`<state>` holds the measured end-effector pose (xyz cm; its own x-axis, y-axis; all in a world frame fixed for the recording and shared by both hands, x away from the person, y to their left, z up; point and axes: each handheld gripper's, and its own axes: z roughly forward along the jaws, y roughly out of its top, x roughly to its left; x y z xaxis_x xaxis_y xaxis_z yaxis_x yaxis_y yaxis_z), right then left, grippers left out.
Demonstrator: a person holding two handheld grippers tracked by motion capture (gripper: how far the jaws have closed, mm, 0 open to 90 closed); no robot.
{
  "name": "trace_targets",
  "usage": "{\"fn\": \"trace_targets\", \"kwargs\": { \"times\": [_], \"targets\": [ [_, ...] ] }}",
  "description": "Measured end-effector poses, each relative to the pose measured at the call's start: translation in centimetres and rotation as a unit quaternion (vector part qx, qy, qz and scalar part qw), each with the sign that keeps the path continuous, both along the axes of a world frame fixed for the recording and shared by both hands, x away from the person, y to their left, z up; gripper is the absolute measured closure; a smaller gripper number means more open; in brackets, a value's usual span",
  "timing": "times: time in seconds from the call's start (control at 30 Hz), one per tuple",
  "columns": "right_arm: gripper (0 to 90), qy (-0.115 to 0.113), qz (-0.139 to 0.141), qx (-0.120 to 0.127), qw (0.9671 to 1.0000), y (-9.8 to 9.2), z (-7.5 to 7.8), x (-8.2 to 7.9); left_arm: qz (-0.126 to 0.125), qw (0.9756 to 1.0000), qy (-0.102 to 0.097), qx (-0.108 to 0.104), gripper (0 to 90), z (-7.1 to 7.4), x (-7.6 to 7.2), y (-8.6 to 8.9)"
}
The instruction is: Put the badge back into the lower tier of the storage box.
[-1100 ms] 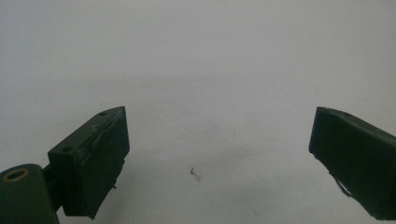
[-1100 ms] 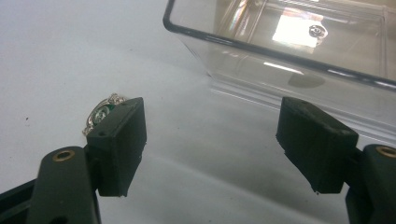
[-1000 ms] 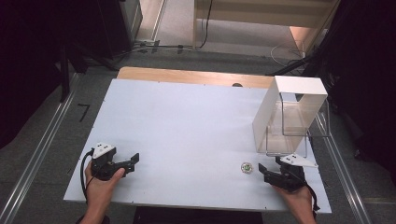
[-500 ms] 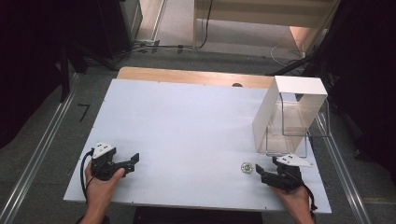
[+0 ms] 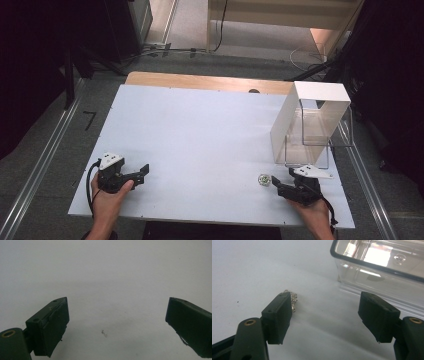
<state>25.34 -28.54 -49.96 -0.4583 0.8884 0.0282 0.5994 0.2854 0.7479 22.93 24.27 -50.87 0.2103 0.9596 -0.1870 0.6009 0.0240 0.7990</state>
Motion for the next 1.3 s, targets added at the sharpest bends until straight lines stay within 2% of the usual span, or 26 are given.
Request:
{"fn": "trace_targets", "kwargs": {
  "times": [0.5, 0.77, 0.93, 1.13, 1.2, 1.3],
  "targets": [
    [29.8, 0.003, 0.015, -0.001, 0.9999, 0.8, -0.2, 0.2, 0.000, 1.0000, 0.001, 0.000, 5.3, 0.0, 0.0, 0.0],
    [31.5, 0.004, 0.016, 0.010, 0.9998, 0.9, -0.3, 0.3, 0.000, 1.0000, 0.001, 0.000, 5.3, 0.0, 0.0, -0.1],
    [32.2, 0.005, 0.023, 0.003, 0.9997, 1.3, -0.4, 0.4, 0.000, 1.0000, 0.001, 0.000, 5.3, 0.0, 0.0, 0.0],
    [36.1, 0.004, 0.029, 0.007, 0.9996, 1.4, -0.5, 0.5, 0.000, 1.0000, 0.001, 0.000, 5.3, 0.0, 0.0, 0.0],
    [38.1, 0.006, 0.031, 0.015, 0.9994, 1.5, -0.5, 0.5, 0.000, 1.0000, 0.000, 0.000, 5.3, 0.0, 0.0, -0.1],
    [40.4, 0.003, 0.039, 0.011, 0.9992, 1.7, -0.6, 0.5, 0.000, 1.0000, 0.000, 0.000, 5.3, 0.0, 0.0, 0.0]
  ]
}}
